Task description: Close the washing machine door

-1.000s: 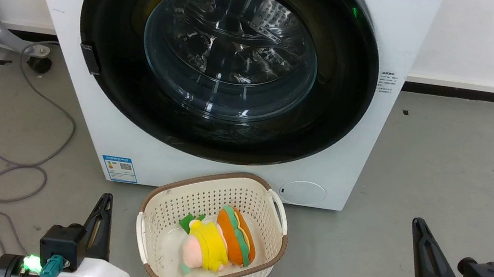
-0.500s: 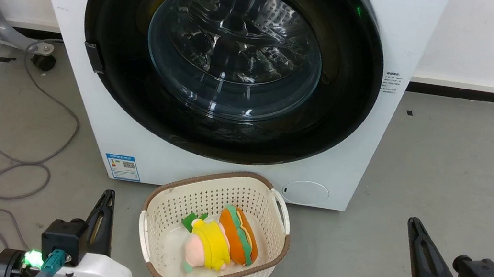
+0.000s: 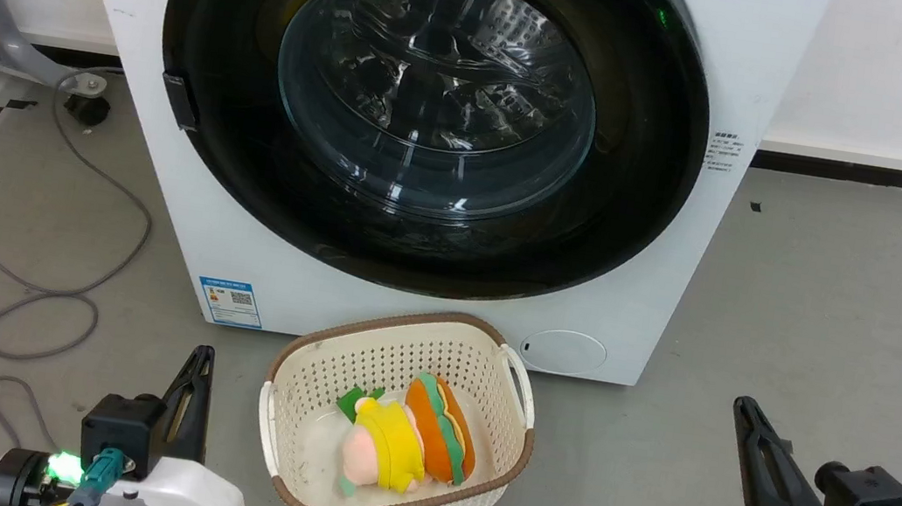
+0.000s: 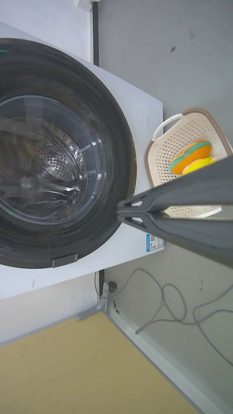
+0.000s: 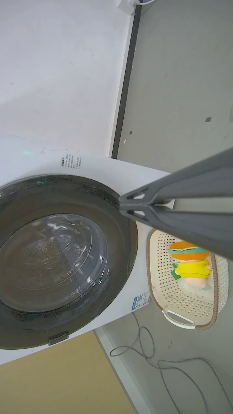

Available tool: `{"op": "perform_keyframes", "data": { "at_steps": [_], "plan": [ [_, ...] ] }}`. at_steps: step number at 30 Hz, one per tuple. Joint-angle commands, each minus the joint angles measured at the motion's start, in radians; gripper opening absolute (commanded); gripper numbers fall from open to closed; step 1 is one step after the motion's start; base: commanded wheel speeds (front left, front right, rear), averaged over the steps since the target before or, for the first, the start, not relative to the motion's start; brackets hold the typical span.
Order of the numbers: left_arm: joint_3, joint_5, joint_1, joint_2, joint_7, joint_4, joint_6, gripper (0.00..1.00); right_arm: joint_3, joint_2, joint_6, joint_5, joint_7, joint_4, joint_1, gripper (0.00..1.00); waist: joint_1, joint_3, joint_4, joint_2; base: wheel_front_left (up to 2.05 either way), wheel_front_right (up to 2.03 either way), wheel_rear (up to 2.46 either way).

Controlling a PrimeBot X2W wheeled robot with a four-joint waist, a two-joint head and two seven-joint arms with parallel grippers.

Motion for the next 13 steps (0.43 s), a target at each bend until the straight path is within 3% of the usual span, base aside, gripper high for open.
{"op": "perform_keyframes", "data": {
  "at_steps": [1,13],
  "plan": [
    [0.000,0.007,-0.016,0.001,0.005,-0.005,-0.003,0.00,0.003,0.004,-0.001,-0.005,0.004,-0.009,0.016,0.00,0.0000,0.000,0.001,0.0000,0.00,0.00,0.00],
    [-0.001,0.012,-0.021,0.001,0.030,-0.016,-0.012,0.00,0.009,0.005,-0.001,-0.019,0.029,-0.024,0.019,0.00,0.0000,0.003,0.008,0.0000,0.00,0.00,0.00]
  ]
}}
